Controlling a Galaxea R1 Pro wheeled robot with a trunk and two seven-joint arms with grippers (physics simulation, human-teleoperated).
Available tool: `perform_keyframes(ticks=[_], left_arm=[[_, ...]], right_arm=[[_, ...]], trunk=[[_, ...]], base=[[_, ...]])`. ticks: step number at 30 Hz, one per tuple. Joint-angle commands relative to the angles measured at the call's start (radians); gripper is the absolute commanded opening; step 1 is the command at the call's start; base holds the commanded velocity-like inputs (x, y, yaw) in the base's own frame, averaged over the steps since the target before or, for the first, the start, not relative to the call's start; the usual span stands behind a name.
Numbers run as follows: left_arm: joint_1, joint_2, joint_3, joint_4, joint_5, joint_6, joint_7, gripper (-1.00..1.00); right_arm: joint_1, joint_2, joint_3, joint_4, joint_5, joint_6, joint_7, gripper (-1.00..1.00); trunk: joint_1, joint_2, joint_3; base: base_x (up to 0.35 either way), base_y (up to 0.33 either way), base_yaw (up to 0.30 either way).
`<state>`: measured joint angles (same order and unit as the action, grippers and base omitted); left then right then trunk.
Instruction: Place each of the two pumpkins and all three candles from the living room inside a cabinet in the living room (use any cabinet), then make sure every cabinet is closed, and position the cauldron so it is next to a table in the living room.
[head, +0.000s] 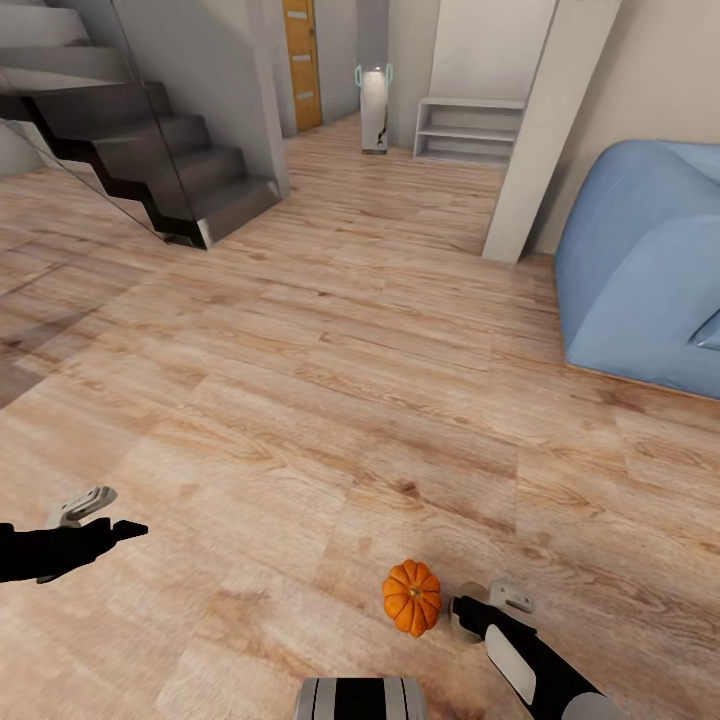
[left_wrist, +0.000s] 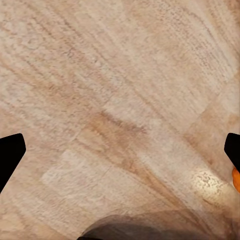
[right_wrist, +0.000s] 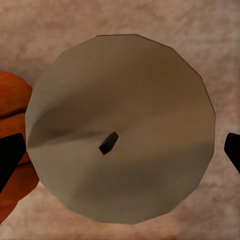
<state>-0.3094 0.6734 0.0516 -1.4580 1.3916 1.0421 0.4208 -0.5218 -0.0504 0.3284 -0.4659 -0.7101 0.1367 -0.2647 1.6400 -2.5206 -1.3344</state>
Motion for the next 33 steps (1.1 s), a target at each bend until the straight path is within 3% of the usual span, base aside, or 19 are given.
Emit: perform_keyframes(ticks=[1,4,5,33], left_arm=[[0.0,0.0,0.001,-0.001,0.01,0.003,0.01,1.0],[0.0,0.0,0.001,-0.001,0.01,0.003,0.01,1.0],[0.0,0.001,0.001,-0.001,0.01,0.003,0.01,1.0],[0.0,0.0,0.001,-0.001,0.01,0.003,0.01,1.0]], right_arm=[[0.0,-0.002,0.007,0.026,-0.006,0.004,-0.009,1.0],[0.0,-0.002,0.007,0.026,-0.006,0.004,-0.008,1.0],[0.0,-0.002,0.007,0.026,-0.006,0.004,-0.008,-1.0],[0.0,-0.003,0.009,0.026,-0.006,0.004,-0.008,-1.0]], trunk=[[0.0,0.0,-0.001],[0.0,0.0,-0.001],[0.0,0.0,-0.001],[-0.001,0.001,0.011]], base=[[0.0,0.0,0.0],[0.0,0.0,0.0],[0.0,0.0,0.0],[0.0,0.0,0.0]])
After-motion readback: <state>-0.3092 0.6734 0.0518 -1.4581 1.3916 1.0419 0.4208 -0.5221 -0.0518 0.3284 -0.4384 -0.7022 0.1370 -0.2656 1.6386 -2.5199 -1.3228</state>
